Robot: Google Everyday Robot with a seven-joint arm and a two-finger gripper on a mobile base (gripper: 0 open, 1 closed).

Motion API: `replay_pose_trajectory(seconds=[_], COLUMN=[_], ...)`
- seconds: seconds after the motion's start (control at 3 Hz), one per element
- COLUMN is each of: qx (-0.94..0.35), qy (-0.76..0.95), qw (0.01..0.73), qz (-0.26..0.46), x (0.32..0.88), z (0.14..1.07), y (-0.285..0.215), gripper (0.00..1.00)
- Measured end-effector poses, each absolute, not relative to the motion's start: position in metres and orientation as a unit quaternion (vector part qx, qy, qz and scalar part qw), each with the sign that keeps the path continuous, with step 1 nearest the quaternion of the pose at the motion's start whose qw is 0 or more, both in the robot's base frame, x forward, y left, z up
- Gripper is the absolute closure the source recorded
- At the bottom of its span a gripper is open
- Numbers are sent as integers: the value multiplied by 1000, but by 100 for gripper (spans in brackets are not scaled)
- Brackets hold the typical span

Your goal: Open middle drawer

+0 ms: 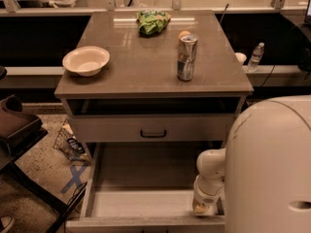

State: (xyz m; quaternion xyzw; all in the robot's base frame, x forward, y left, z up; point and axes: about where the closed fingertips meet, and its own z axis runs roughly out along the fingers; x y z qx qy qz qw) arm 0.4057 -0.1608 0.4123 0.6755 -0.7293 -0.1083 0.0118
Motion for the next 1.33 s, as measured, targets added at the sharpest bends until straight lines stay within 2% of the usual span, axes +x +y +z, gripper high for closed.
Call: replay_pose_trajectory(seconds=[0.67, 1.0, 1.33], qx=[675, 675, 675], qy=[-729, -729, -729], qw=[13, 14, 14], qz=[-110, -110, -110], x=[404, 403, 403], z=[411, 411, 411], y=[-161, -161, -161], gripper=[5, 0, 0])
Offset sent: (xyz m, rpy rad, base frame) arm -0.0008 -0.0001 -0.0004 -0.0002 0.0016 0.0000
